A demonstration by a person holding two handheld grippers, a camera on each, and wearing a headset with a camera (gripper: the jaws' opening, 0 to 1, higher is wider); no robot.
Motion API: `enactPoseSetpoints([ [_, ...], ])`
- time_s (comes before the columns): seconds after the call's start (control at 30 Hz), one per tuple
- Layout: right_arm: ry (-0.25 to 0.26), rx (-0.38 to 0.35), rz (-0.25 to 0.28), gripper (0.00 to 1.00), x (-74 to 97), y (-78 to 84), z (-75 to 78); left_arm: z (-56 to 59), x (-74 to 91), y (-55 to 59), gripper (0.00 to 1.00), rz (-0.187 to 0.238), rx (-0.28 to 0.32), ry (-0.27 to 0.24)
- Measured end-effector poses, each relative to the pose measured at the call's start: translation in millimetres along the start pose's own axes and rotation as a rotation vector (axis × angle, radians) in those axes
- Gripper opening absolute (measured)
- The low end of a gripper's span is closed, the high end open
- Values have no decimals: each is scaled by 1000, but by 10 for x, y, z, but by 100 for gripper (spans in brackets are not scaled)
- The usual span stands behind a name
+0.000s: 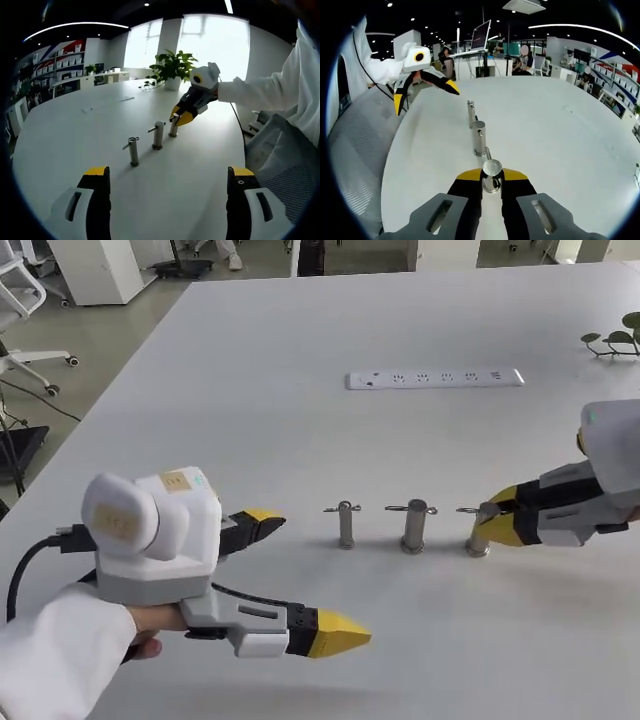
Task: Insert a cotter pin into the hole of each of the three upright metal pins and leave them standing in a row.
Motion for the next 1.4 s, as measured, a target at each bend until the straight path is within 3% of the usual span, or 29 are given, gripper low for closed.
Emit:
enactPoseSetpoints([
  [0.3, -2, 13, -1, 9, 1, -9, 10, -12, 20, -18, 97, 10, 3, -8],
  [0.37, -4, 18, 34, 12, 21, -47, -5, -11, 24, -21, 98, 11, 4, -8],
  [0.5, 21, 22, 67, 31, 109, -137, -48, -8, 56, -26, 98, 14, 7, -15],
  [0.63, 43, -5, 107, 41, 224, -191, -152, -8, 111, -30, 99, 22, 12, -26],
  [0.73, 39, -57, 186, 59, 342, -245, -305, 14, 170, -45, 99, 39, 23, -32],
  [0.83, 59, -86, 210, 70, 440, -243, -419, 35, 224, -57, 99, 52, 31, -41],
  [0.93, 75, -113, 216, 80, 499, -206, -513, 68, 289, -51, 99, 65, 49, -58],
  [1.07, 132, -179, 212, 82, 609, -61, -627, 148, 401, -19, 99, 90, 84, -79],
  [1.17, 167, -243, 237, 87, 706, 38, -707, 200, 507, 5, 99, 90, 97, -106],
  [1.27, 224, -258, 210, 88, 820, 128, -778, 265, 590, 24, 99, 86, 107, -118],
  [1.4, 249, -328, 242, 93, 936, 174, -886, 342, 690, 75, 99, 79, 127, -152],
])
Point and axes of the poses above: the centre of the closed fingertips' face, and the gripper's own axes: x roughly backward along the fingers, z roughly to its right, y roughly out of its underside, the point moved 8 cm from there along x, roughly backward along the fingers, and after that the axes turned 7 degrees about -x, right-handed, at the moved point
